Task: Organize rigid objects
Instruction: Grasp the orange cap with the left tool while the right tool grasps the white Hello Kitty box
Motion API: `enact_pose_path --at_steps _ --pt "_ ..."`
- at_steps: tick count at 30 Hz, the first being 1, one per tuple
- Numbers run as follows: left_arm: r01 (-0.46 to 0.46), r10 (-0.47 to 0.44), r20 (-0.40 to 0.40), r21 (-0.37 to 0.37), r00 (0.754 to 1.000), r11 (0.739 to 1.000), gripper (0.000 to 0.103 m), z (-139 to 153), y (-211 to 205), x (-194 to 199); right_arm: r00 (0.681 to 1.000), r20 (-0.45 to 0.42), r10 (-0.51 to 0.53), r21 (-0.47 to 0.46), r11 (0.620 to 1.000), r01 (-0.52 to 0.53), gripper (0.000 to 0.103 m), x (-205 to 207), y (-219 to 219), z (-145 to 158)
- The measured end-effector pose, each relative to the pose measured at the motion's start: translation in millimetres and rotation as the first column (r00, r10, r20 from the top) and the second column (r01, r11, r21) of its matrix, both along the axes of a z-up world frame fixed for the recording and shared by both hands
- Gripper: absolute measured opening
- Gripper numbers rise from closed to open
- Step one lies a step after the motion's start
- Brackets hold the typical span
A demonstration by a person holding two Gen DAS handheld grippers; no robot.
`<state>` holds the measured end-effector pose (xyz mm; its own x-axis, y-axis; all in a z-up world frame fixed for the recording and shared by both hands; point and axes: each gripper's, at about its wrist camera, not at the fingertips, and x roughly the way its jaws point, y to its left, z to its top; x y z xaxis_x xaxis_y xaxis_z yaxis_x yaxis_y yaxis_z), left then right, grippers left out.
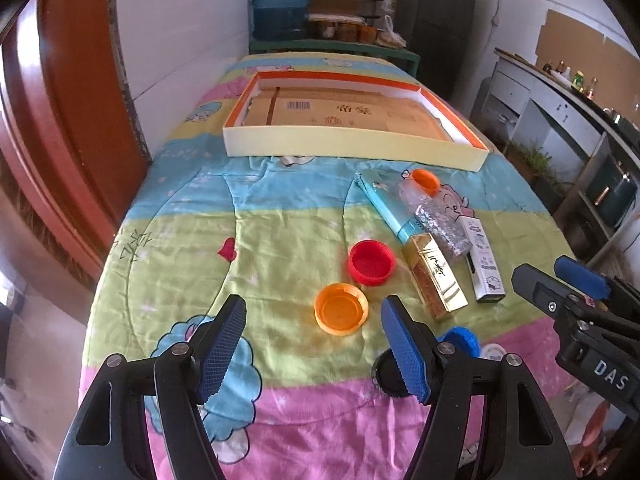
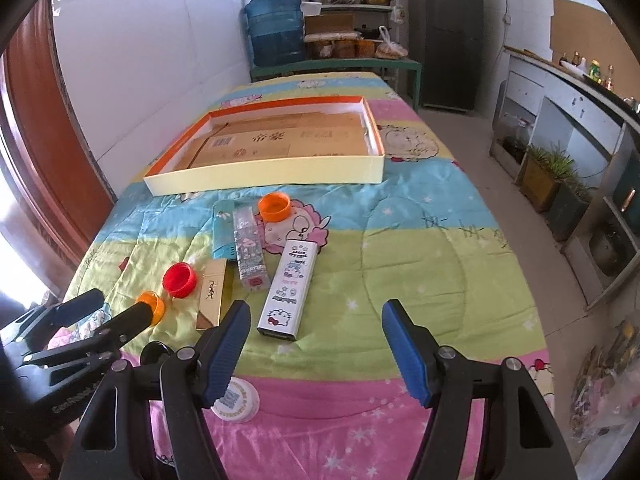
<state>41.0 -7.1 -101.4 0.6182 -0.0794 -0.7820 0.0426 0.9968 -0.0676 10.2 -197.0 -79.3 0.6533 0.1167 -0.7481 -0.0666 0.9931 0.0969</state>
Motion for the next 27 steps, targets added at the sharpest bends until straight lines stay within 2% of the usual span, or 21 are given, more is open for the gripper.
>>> enact_pose_path --at_steps 5,9,12,13,16,19,22,25,27 --pt "0.007 -0.008 -0.035 -0.008 0.999 1.0 0.054 -10.9 -0.7 9.7 1.0 -0.022 0.012 0.008 1.0 -0.011 0.061 8.6 2.1 -5.8" --pt "0.008 -0.008 -0.023 -0.002 1.0 1.0 0.05 -14.3 -2.8 12.2 1.0 -0.029 0.01 0.011 1.0 -0.01 0.06 14.8 2.8 -9.6" --pt "-0.003 0.003 -0.013 -0.001 1.0 1.0 0.034 -14.5 -0.6 12.3 0.999 -0.035 0.017 0.014 1.0 -0.017 0.056 19.9 4.6 -12.8" --pt "-0.008 0.008 -0.012 -0.006 1.0 1.0 0.032 -14.7 1.4 13.4 0.999 -0.037 0.02 0.012 1.0 -0.019 0.055 21.8 5.7 -13.9" --pt "-0.011 0.01 -0.008 -0.036 1.0 0.999 0.031 -15.0 7.2 14.1 0.999 -0.049 0.022 -0.006 1.0 -0.023 0.053 28.3 10.2 -18.3" --pt "-0.004 0.004 -0.001 -0.026 1.0 1.0 0.031 -15.5 6.2 13.5 0.998 -0.062 0.031 -0.017 0.999 -0.032 0.052 34.2 15.5 -22.9" --pt "-0.001 0.001 0.001 -0.024 1.0 1.0 0.03 -15.7 5.9 12.9 0.996 -0.08 0.033 -0.049 0.998 -0.037 0.045 40.8 20.8 -30.1" --pt "-0.001 0.001 0.001 -0.033 1.0 0.999 0.03 -15.0 6.1 11.4 0.997 -0.068 0.044 -0.049 0.998 -0.047 0.027 42.7 22.2 -30.3" --pt "-0.001 0.001 0.001 -0.035 1.0 0.999 0.03 -14.8 6.3 10.7 0.997 -0.072 0.037 -0.043 0.998 -0.04 0.026 43.9 20.8 -30.1"
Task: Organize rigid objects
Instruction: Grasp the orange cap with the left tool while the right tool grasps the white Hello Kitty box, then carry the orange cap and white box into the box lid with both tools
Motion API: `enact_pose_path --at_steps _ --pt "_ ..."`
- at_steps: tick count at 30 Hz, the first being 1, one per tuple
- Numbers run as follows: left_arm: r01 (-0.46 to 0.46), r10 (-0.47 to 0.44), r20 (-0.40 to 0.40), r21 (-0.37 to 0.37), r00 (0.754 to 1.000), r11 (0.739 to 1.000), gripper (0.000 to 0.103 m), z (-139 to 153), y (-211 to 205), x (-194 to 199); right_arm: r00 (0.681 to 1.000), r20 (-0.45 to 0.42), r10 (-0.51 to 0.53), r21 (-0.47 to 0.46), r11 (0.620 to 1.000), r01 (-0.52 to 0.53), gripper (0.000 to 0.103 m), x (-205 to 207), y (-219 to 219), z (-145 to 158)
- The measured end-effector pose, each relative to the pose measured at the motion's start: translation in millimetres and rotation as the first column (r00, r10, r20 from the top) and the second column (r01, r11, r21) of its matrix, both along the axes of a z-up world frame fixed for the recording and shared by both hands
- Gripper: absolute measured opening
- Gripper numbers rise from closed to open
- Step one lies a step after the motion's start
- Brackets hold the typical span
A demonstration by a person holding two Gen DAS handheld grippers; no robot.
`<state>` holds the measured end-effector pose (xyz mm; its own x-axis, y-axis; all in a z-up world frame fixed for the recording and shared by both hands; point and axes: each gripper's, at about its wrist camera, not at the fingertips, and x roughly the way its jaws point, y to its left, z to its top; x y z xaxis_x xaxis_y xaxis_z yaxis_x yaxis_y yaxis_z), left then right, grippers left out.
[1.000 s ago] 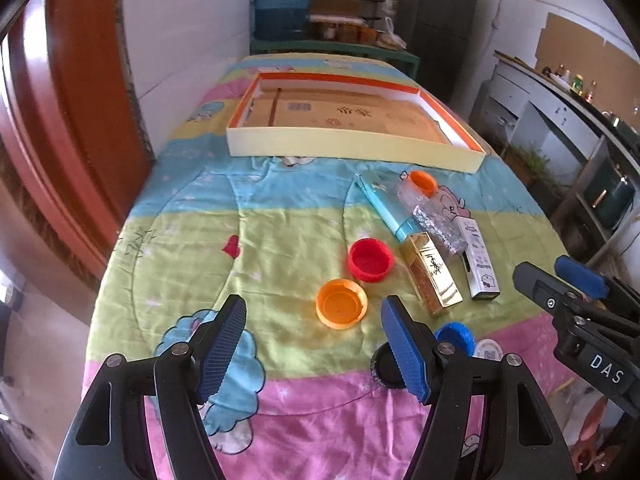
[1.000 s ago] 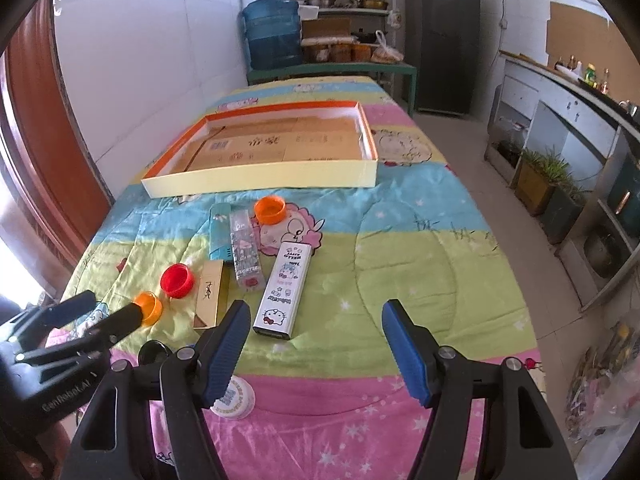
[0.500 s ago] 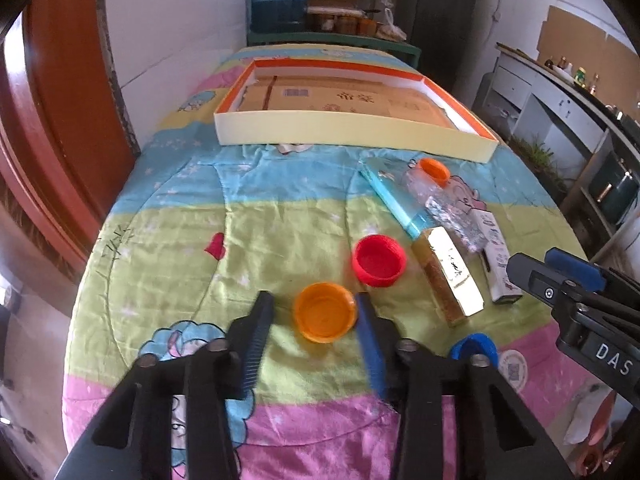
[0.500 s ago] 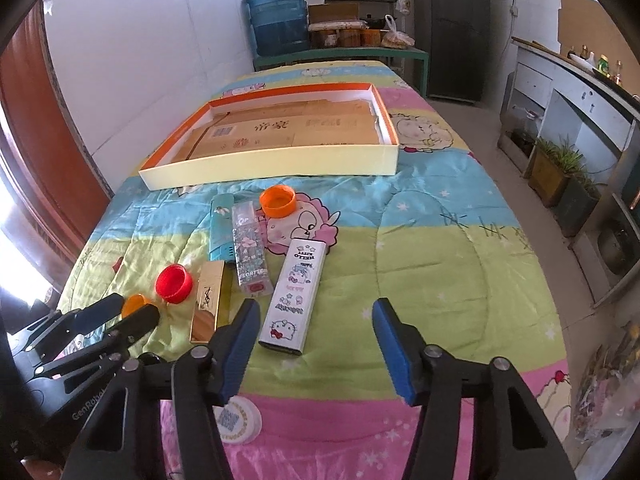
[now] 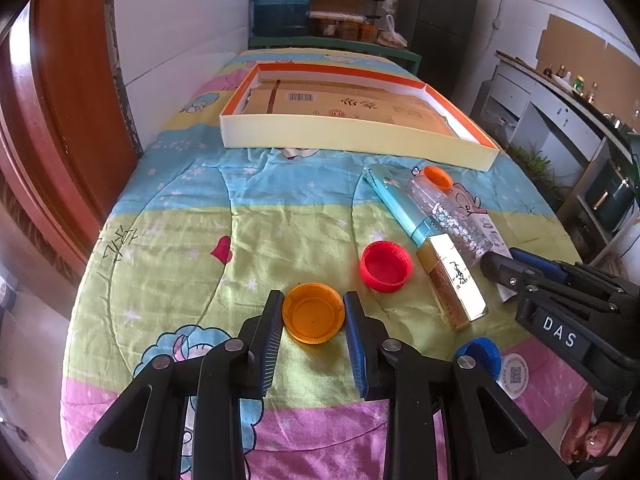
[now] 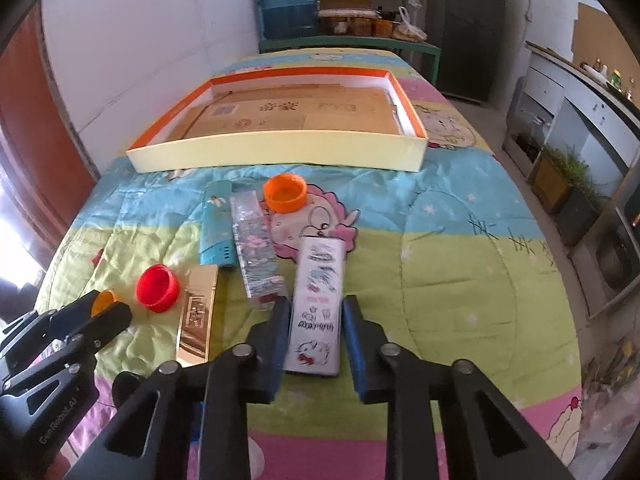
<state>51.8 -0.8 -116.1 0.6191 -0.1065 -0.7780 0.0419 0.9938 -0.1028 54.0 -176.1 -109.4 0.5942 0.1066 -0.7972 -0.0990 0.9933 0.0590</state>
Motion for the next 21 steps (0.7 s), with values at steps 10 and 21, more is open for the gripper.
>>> enact_pose_path --at_steps 10,21 --pt "0.002 -0.001 0.014 -0.012 1.0 1.0 0.03 5.6 2.4 -3.7 1.0 0.009 0.012 0.02 1.0 -0.012 0.025 -7.2 -5.0 4.7" --pt "0.004 -0.003 0.065 -0.012 0.998 1.0 0.03 26.5 5.2 -2.5 0.999 0.043 0.003 0.019 1.0 -0.003 0.025 -15.0 -8.1 18.7"
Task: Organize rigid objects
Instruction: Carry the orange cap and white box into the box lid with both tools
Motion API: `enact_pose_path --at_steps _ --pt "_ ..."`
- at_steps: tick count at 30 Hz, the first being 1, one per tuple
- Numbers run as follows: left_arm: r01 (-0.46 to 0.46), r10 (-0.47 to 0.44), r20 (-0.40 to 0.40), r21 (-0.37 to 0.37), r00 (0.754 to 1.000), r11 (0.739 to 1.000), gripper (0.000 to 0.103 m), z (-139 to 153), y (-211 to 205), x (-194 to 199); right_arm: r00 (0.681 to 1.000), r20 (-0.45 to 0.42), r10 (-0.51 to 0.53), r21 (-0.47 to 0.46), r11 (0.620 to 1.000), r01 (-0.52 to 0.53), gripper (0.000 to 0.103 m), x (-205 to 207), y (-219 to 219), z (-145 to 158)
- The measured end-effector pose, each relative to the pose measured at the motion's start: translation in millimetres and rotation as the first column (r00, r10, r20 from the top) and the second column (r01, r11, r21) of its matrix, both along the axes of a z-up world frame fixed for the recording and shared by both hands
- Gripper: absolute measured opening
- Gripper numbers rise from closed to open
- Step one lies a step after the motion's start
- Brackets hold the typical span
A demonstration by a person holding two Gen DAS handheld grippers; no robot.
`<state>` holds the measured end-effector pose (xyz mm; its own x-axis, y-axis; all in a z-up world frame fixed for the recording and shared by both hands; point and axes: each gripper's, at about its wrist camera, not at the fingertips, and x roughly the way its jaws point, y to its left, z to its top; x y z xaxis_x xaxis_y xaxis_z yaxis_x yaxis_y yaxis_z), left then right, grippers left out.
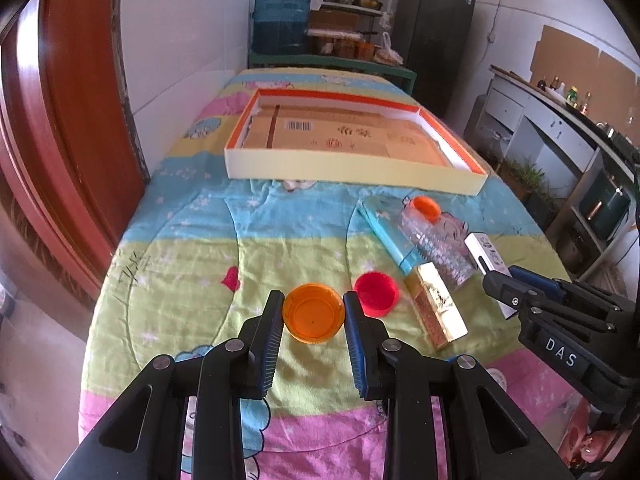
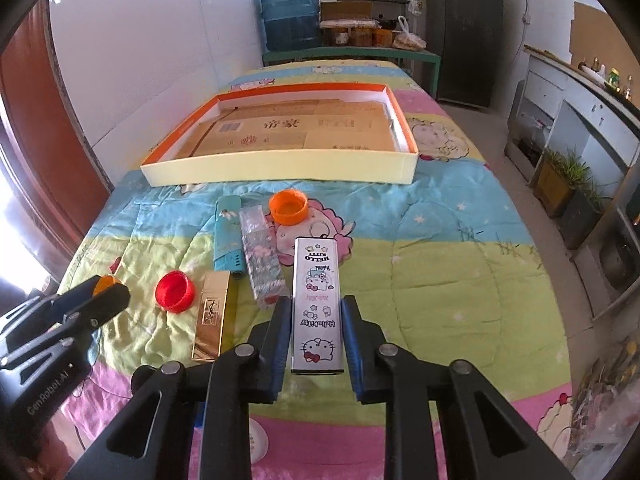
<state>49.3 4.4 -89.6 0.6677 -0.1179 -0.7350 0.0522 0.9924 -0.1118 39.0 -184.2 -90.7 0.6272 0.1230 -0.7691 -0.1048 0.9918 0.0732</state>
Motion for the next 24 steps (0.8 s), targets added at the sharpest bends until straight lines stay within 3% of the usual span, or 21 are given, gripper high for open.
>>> enact_pose_path --at_steps 10,24 --pt "0.011 -0.011 0.05 0.005 0.999 1.0 0.031 23.9 0.0 14.3 0.996 0.084 -0.014 -0.031 0.999 0.017 0.025 6.2 -12.3 29.4" --pt "0.006 -0.011 0.187 0.028 0.982 1.0 0.031 94.8 -3.5 78.4 0.981 0.188 0.047 -0.044 0.998 -0.039 0.025 56.7 -16.0 80.0"
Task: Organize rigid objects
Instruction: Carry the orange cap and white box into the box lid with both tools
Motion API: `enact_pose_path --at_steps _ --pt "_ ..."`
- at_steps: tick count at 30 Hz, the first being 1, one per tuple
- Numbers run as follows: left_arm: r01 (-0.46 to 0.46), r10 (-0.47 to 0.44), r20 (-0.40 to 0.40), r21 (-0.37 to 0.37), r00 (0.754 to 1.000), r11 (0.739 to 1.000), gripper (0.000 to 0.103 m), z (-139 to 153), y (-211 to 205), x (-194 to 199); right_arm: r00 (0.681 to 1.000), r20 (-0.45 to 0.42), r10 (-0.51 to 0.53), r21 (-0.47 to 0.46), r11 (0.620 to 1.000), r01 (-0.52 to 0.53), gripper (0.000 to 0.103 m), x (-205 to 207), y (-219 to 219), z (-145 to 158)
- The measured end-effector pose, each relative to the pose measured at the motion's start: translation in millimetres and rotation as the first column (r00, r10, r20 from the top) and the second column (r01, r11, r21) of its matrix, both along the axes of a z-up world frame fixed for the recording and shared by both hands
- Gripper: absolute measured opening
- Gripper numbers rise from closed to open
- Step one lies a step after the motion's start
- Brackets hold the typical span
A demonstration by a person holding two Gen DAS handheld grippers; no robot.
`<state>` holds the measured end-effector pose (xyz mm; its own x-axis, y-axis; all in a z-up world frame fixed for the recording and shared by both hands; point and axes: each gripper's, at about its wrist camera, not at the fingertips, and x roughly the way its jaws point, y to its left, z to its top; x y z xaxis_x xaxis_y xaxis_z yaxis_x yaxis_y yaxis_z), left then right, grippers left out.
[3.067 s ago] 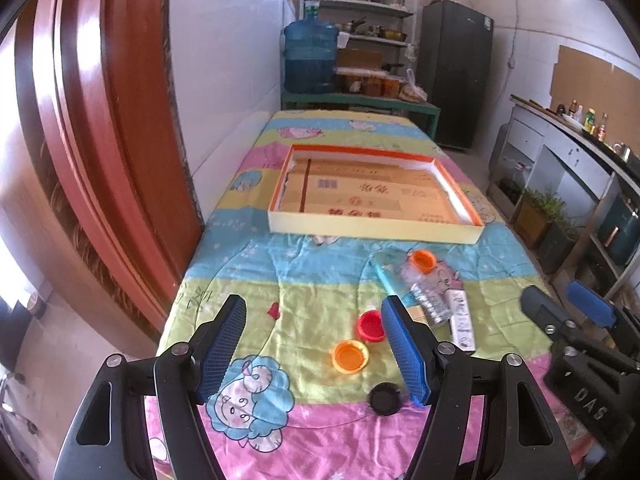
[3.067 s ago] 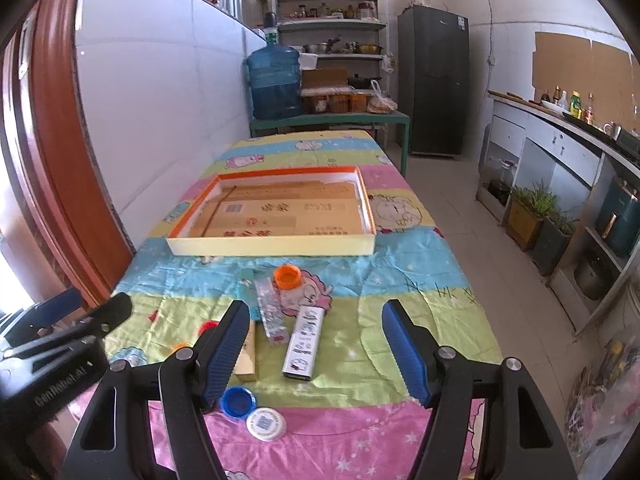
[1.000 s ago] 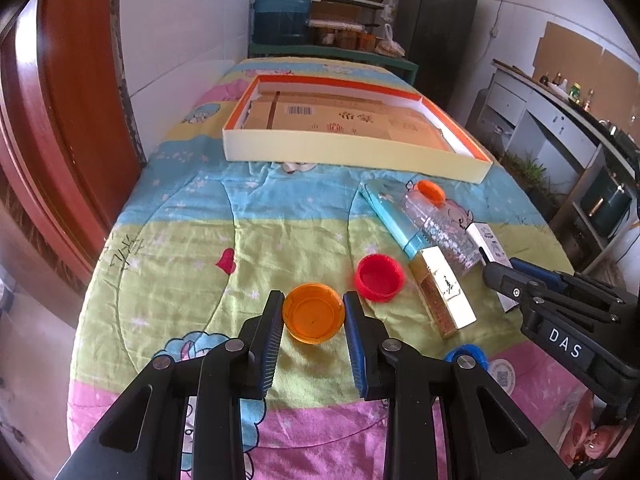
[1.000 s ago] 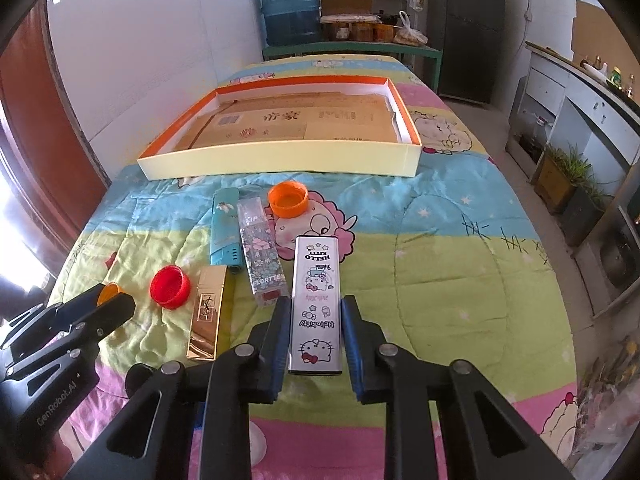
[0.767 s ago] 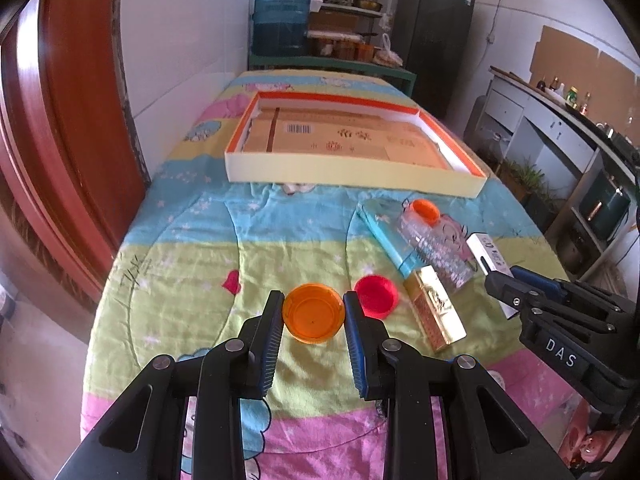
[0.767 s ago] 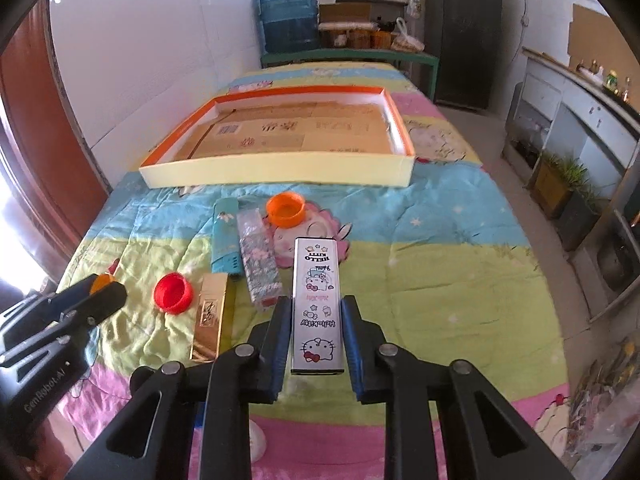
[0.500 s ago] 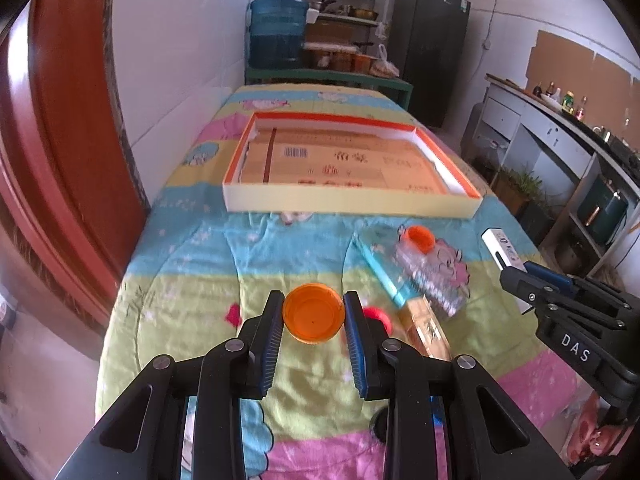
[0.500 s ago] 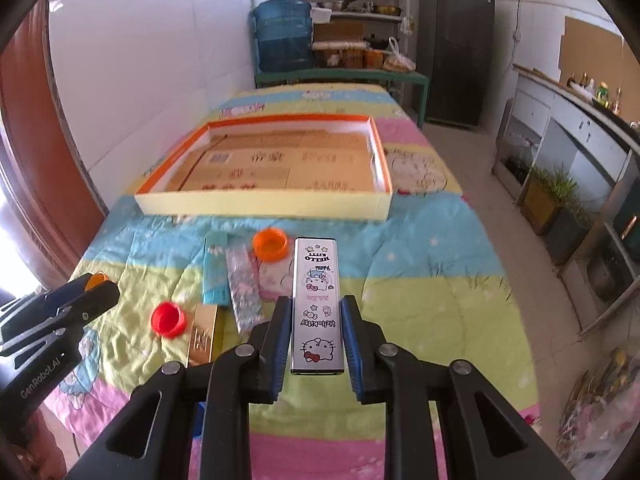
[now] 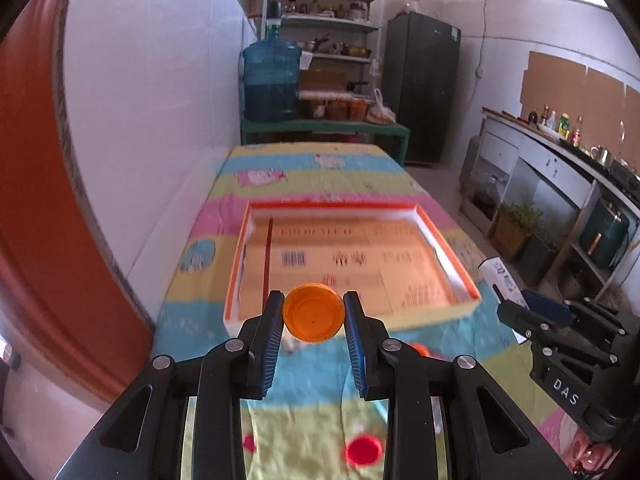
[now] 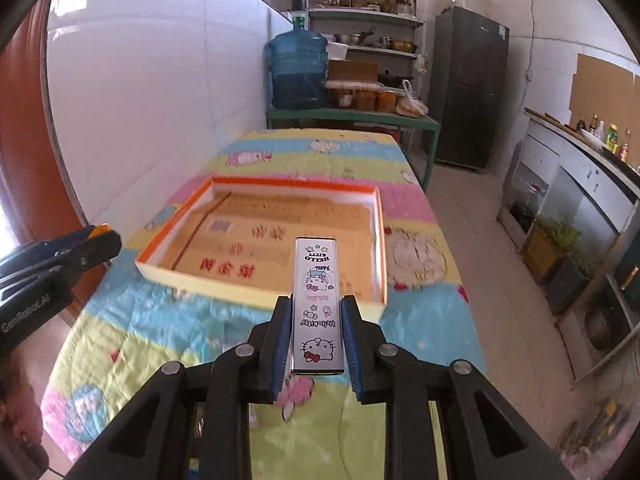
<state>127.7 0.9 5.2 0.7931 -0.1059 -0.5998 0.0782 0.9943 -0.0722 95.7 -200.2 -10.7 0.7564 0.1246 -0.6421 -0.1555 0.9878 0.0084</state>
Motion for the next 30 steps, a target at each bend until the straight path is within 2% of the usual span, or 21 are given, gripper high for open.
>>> enact_pose_path --at_steps 7,15,23,30 --pt "-0.009 0.009 0.01 0.014 1.0 1.0 0.031 15.6 -2.6 39.8 0.999 0.023 0.026 0.031 0.999 -0.026 0.025 31.5 -5.9 17.7" --pt "-0.01 0.01 -0.031 -0.005 0.999 1.0 0.031 26.7 0.0 96.1 0.999 0.006 0.05 0.075 0.996 -0.05 0.025 75.8 -11.4 27.2" --pt "-0.034 0.034 -0.115 0.0 0.993 0.999 0.031 5.3 2.6 147.8 0.998 -0.046 0.052 0.059 0.997 -0.049 0.025 123.8 -9.2 14.1" --pt "-0.015 0.01 -0.208 -0.022 0.978 1.0 0.031 -23.7 3.3 179.2 0.992 -0.106 0.072 0.063 0.996 -0.065 0.025 153.7 -2.6 -6.9"
